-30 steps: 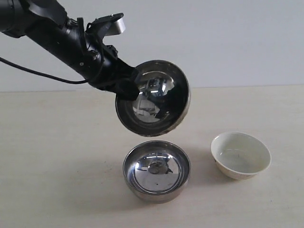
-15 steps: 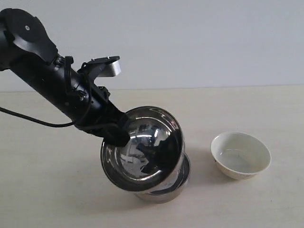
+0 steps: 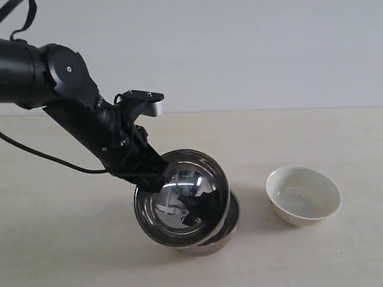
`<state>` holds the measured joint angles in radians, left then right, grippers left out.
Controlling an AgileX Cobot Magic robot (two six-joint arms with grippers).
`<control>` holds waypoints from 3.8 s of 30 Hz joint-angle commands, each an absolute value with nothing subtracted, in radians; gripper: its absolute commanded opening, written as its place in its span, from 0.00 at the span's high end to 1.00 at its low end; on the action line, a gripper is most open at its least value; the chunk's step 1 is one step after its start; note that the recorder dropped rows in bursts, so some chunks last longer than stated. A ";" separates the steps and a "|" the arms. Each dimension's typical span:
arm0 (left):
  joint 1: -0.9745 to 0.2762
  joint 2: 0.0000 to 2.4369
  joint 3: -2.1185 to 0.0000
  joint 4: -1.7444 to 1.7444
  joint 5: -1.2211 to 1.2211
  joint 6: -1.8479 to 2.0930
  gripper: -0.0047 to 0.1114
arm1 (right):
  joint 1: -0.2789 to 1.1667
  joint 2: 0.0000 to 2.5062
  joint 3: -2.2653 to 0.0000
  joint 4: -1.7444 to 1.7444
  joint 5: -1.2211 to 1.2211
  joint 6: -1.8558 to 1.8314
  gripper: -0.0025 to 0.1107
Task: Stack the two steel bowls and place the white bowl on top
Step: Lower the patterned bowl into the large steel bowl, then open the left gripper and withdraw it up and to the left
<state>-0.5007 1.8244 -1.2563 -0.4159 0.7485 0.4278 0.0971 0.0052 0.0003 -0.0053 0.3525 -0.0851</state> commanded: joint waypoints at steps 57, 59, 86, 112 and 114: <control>-0.568 2.017 -1.463 -0.632 0.609 0.730 0.93 | 0.091 0.000 0.000 -0.010 0.342 -0.088 0.98; -0.568 2.034 -1.463 -0.632 0.609 0.730 0.93 | 0.091 0.000 0.000 -0.010 0.342 -0.088 0.98; -0.568 1.938 -1.478 -0.630 0.648 0.730 0.93 | 0.091 0.000 0.000 -0.010 0.342 -0.088 0.98; -0.568 1.179 -0.908 -0.633 0.162 0.703 0.93 | 0.091 0.000 0.000 -0.010 0.342 -0.088 0.98; -0.568 1.112 -0.855 -0.633 0.137 0.703 0.93 | 0.091 0.000 0.000 -0.010 0.342 -0.088 0.98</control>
<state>-0.5638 1.2012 -0.9219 -0.6273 0.1824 0.7083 0.0948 0.0052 0.0003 0.0000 0.3525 -0.0851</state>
